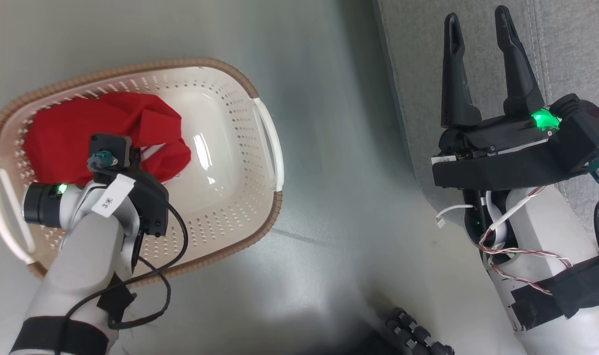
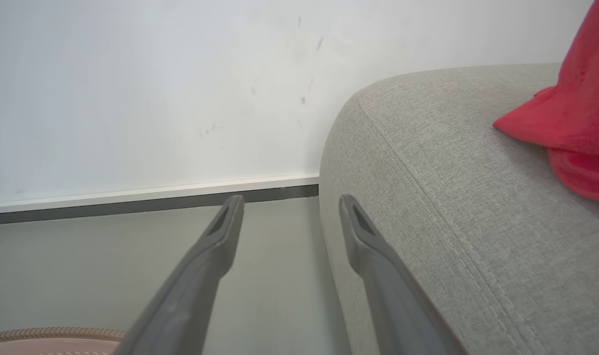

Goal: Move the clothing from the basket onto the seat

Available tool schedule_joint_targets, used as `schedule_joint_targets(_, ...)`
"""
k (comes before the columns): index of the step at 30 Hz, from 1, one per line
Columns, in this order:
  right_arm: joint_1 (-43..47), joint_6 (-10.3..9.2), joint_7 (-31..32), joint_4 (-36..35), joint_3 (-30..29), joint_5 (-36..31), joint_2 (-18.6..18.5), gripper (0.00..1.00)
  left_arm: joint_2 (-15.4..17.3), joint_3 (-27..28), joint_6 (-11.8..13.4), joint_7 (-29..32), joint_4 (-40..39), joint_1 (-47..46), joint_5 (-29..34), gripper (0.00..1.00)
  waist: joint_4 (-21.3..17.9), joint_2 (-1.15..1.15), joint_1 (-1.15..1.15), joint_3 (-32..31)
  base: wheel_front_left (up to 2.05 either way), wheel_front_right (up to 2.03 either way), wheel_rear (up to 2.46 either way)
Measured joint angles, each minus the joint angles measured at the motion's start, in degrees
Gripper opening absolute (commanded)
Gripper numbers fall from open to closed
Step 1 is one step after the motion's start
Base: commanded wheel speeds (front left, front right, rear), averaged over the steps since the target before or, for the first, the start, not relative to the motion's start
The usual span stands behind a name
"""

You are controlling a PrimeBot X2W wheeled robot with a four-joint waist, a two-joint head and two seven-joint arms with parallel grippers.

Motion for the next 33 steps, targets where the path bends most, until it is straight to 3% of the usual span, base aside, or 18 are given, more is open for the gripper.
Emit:
schedule_joint_targets(17,1.9,1.01,-0.5,4.1,0.1,-1.7,-3.0,1.00,-4.1,2.2,-1.1,-11.9,-0.4,3.0,-3.6,0.00,4.7,0.00,0.00,-8.2,0.00,0.00,0.00)
schedule_joint_targets(33,7.5,1.56,-0.4,6.5,1.0,-1.9,-4.8,1.00,-5.5,1.8,-4.1,-14.4,-6.7,7.7,-4.1,0.00,10.7,0.00,-0.01,-18.7,0.00,0.00,0.00)
